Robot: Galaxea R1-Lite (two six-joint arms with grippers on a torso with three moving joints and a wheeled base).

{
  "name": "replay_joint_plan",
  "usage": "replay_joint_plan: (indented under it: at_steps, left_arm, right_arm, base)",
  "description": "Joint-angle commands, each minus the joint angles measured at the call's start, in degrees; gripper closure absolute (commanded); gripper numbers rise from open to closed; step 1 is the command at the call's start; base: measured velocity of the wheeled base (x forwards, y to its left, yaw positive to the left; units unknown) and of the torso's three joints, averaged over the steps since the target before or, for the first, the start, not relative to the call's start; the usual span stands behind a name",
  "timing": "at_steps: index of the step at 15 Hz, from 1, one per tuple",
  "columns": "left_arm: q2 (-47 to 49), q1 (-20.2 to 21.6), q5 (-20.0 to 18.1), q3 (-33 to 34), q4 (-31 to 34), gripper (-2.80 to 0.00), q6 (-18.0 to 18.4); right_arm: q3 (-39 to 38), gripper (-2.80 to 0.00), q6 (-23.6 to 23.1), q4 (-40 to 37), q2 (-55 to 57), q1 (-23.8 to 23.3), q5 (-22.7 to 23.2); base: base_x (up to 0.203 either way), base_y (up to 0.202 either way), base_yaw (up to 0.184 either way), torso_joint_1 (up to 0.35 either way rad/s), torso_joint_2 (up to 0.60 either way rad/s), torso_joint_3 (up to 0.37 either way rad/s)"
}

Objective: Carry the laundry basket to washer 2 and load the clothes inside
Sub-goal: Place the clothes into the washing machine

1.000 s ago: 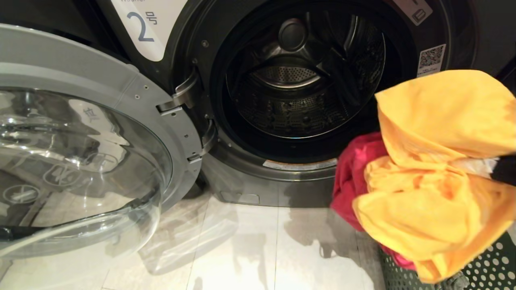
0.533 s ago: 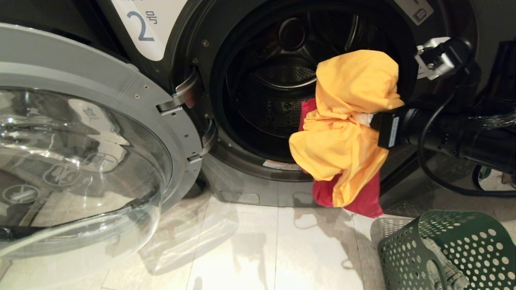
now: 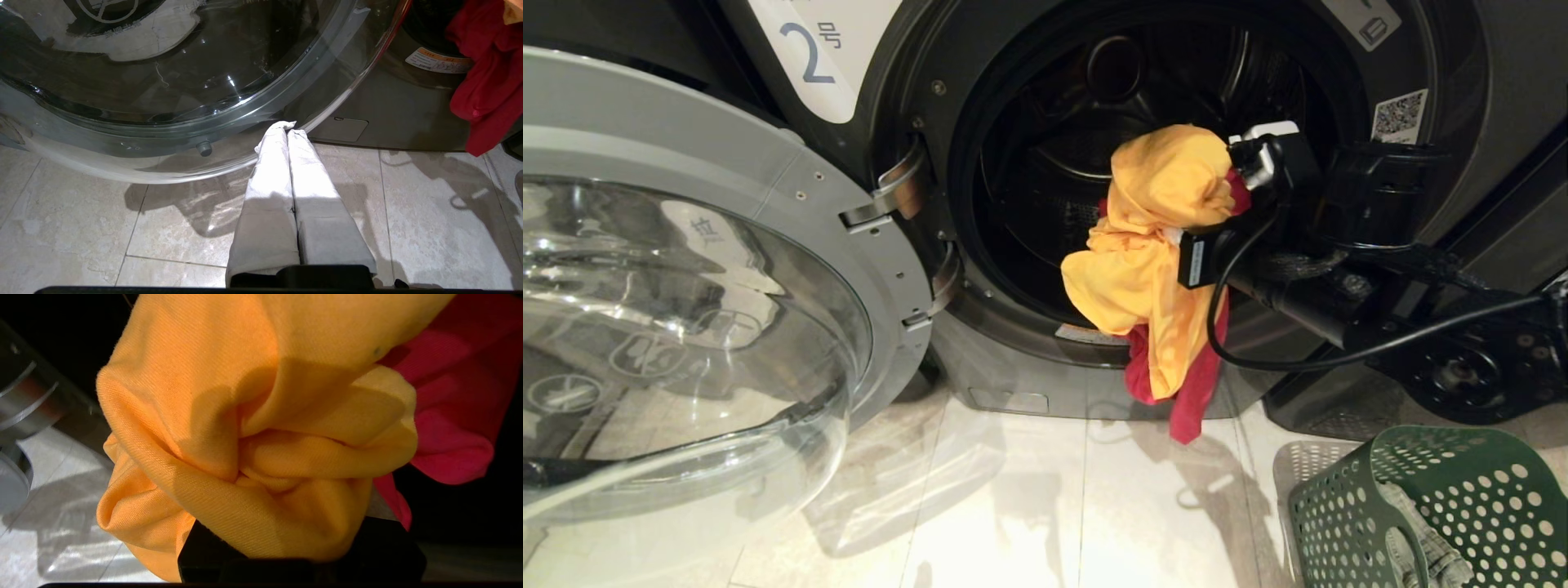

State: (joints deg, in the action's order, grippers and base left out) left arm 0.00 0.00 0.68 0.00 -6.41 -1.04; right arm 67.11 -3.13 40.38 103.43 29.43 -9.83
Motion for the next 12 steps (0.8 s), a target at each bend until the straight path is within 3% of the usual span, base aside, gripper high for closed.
replay_joint_plan:
  at_steps: [1,8,12]
  left_arm:
    - [0.0,0.0,0.02,2.29,-0.09,0.0,-0.02]
    - [0.0,0.0,0.02,2.29,-0.09,0.0,-0.02]
    - [0.0,0.0,0.02,2.29,-0.09,0.0,-0.02]
  right_arm:
    - [8.9,0.0,-0.18,1.1,9.16,0.57,-0.76]
    - [42.56,0.0,-5.15,-3.49,26.14,-0.41,-3.32]
    - [45.56,0.0,-10.48,-2.7,28.93,-4.03,-3.61]
  base:
    - [0.0,0.0,0.0,0.0,0.0,0.0]
    - [0.0,0.0,0.0,0.0,0.0,0.0]
    - [0.0,0.0,0.0,0.0,0.0,0.0]
